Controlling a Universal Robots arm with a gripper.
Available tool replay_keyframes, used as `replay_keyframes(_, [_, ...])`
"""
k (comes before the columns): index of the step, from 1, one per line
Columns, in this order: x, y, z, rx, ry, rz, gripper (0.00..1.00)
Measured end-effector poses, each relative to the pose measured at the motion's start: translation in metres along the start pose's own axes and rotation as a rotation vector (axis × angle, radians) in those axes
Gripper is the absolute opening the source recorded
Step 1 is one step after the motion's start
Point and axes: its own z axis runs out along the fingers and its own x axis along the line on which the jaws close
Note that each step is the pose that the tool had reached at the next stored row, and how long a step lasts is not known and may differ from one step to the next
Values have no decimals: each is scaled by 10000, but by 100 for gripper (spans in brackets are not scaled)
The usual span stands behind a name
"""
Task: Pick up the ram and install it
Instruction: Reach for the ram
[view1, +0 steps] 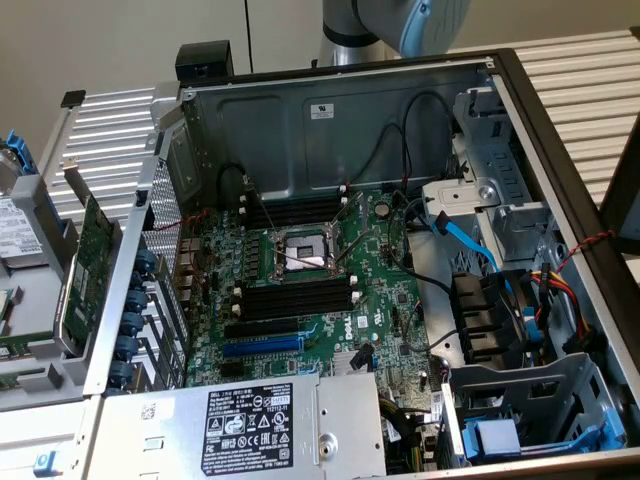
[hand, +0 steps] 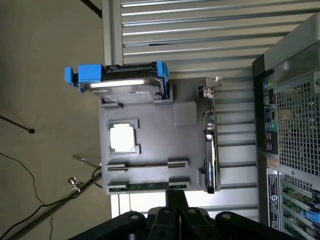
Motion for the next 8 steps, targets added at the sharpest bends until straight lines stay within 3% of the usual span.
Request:
replay_keyframes(4, [12,-27,5,0,-1,0,11])
replay_keyframes(8, [39,-30,13,57,-4,1,11])
